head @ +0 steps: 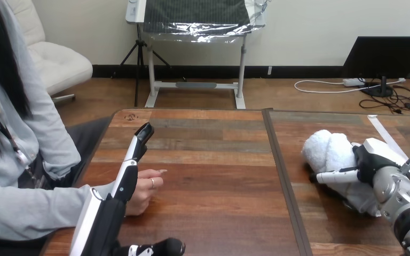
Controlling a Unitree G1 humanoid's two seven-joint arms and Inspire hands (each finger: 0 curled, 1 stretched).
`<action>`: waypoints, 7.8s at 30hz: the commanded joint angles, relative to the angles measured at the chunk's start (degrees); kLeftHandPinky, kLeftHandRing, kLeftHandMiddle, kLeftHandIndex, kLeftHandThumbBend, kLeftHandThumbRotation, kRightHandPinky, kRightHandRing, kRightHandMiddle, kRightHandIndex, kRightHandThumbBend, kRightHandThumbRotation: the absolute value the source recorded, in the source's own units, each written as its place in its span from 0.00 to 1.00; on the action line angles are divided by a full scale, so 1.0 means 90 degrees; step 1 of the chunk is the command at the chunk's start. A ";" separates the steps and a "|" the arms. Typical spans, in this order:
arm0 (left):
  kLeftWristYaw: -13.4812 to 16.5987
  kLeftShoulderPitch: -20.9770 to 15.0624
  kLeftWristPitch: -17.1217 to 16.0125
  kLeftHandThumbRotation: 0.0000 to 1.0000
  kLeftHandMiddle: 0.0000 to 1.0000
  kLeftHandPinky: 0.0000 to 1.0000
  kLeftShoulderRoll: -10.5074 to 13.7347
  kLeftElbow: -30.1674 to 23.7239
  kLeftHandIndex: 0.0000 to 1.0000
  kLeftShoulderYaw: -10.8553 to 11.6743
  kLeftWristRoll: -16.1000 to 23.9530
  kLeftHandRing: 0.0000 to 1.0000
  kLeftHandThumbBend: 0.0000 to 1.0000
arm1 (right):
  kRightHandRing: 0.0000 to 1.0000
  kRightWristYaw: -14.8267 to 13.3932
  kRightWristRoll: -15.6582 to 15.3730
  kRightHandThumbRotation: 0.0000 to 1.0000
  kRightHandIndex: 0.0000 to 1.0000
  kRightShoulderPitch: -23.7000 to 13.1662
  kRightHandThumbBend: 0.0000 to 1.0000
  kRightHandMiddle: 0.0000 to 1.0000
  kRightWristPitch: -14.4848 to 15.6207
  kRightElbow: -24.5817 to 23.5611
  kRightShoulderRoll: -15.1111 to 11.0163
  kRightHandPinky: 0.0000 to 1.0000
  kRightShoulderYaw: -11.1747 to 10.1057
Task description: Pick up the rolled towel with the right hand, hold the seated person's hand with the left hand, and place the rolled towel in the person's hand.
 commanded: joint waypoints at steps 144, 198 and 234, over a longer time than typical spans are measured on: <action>-0.0130 -0.0541 0.3597 0.34 0.87 0.80 0.1668 -0.2687 0.87 0.1241 0.2977 0.86 1.00 | 0.43 0.1551 0.4076 0.00 0.47 -0.0097 0.70 0.54 -0.2662 -0.0761 0.1353 0.33 -0.3187; -0.0889 -0.3461 0.4224 0.34 0.86 0.78 0.3568 0.0310 0.87 0.0049 0.3159 0.84 1.00 | 0.42 0.2140 0.4390 0.00 0.46 0.0078 0.70 0.51 -0.2858 -0.1062 0.1330 0.32 -0.3272; -0.0944 -0.4531 0.3714 0.39 0.87 0.81 0.3474 0.2730 0.88 -0.1176 0.3263 0.86 1.00 | 0.39 0.2404 0.4616 0.00 0.45 0.0349 0.70 0.49 -0.2774 -0.1785 0.1311 0.31 -0.3267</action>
